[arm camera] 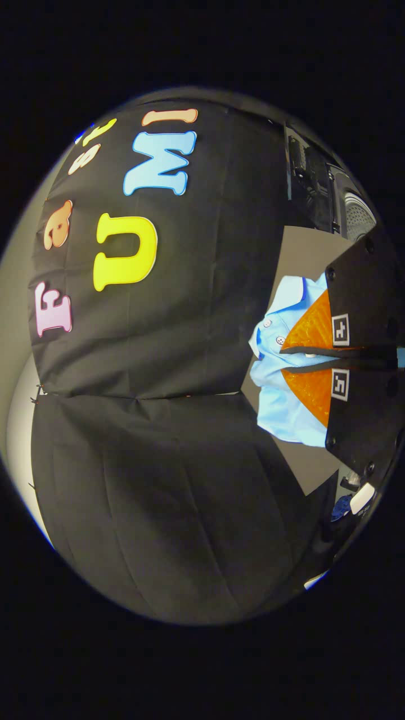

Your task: Put the clothes into the washing machine and then close the washing machine lid.

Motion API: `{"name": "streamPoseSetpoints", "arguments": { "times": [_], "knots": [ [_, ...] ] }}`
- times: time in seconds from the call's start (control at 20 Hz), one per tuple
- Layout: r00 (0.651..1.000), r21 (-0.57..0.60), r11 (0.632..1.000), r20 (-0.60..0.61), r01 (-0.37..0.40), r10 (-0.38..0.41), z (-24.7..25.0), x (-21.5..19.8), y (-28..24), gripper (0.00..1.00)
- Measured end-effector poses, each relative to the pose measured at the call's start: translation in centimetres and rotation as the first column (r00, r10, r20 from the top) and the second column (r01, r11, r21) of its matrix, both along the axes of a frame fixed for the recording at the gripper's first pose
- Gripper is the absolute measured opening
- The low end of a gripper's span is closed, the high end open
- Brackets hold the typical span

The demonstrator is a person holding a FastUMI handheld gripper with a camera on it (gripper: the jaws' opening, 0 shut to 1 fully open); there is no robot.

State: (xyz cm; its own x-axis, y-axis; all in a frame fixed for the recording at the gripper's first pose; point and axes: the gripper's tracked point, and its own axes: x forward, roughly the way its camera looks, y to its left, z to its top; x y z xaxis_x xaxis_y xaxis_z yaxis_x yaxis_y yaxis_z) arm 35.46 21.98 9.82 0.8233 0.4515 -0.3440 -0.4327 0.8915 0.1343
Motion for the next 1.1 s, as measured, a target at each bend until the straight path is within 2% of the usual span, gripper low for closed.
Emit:
{"name": "streamPoseSetpoints", "arguments": {
  "times": [0.2, 0.4, 0.55, 0.8, 1.1],
  "knots": [
    [0.998, 0.022, 1.0, 0.057, -0.018, 0.017, 4.2, -0.3, -1.5, 0.01],
    [0.998, 0.025, 0.999, 0.056, -0.03, 0.028, 4.9, -0.5, -2.6, 0.01],
    [0.999, 0.07, 0.997, 0.044, -0.027, 0.024, 6.0, -0.2, -3.8, 0.01],
    [0.995, 0.074, 0.997, 0.093, 0.016, -0.023, 9.1, 1.2, -8.3, 0.01],
    [0.986, 0.068, 0.992, 0.121, 0.11, -0.118, 10.6, 2.2, -15.9, 0.01]
  ]
}}
